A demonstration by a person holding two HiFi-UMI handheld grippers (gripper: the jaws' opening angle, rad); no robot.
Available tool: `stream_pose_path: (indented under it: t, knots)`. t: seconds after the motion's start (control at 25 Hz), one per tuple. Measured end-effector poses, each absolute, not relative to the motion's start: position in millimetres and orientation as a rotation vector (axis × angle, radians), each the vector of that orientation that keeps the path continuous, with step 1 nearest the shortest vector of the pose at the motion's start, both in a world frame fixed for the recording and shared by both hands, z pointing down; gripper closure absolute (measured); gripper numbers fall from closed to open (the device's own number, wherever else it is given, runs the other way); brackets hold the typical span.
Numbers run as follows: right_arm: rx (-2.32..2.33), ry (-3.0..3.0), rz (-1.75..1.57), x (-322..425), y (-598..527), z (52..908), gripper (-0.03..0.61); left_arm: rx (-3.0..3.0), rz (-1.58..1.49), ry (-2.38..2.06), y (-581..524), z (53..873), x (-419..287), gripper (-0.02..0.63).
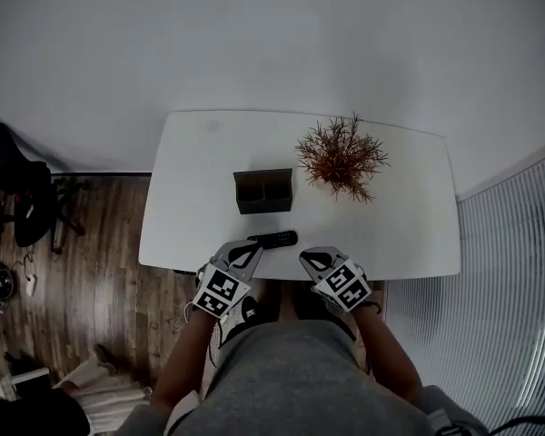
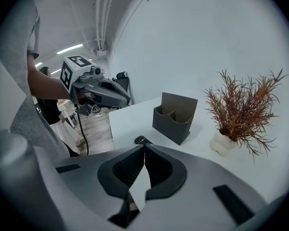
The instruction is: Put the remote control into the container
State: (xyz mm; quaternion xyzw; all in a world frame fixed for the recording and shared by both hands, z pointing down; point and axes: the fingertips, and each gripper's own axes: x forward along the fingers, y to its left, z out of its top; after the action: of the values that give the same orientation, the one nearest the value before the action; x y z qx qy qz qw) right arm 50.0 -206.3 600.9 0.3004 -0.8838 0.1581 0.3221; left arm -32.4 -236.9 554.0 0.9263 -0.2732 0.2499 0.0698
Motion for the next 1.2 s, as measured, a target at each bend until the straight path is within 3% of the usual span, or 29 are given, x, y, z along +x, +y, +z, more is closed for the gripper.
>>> stream_pose_path:
  t: [0.44,0.64,0.72,0.88,1.2]
  knots:
    - [0.724,-2.341,0.46,81.4,-225.7,612.6,0.56,2.76,0.995,-0.632,-252.0,598.7,25.6,0.614]
    - [0.725,-2.328,0.494,95.1,-228.5,629.6,0.56,2.71,1.251,-0.493,-256.7,636.3,37.1,0.612]
    - [0.73,-2.324,0.504,98.5,-229.1,633.0,0.56,2.679,1.391,-0.409,-257.2,654.5,40.6,0.521]
    - [0.736,-2.324,0.537,104.7,-227.9,637.7,0.56,2.59,1.633,-0.2,-250.6,688.2,47.0,0.398]
    - [0.756,-2.315,0.595,115.5,-222.0,644.0,0.56,2.503,1.829,-0.017,-244.8,726.1,61.8,0.371]
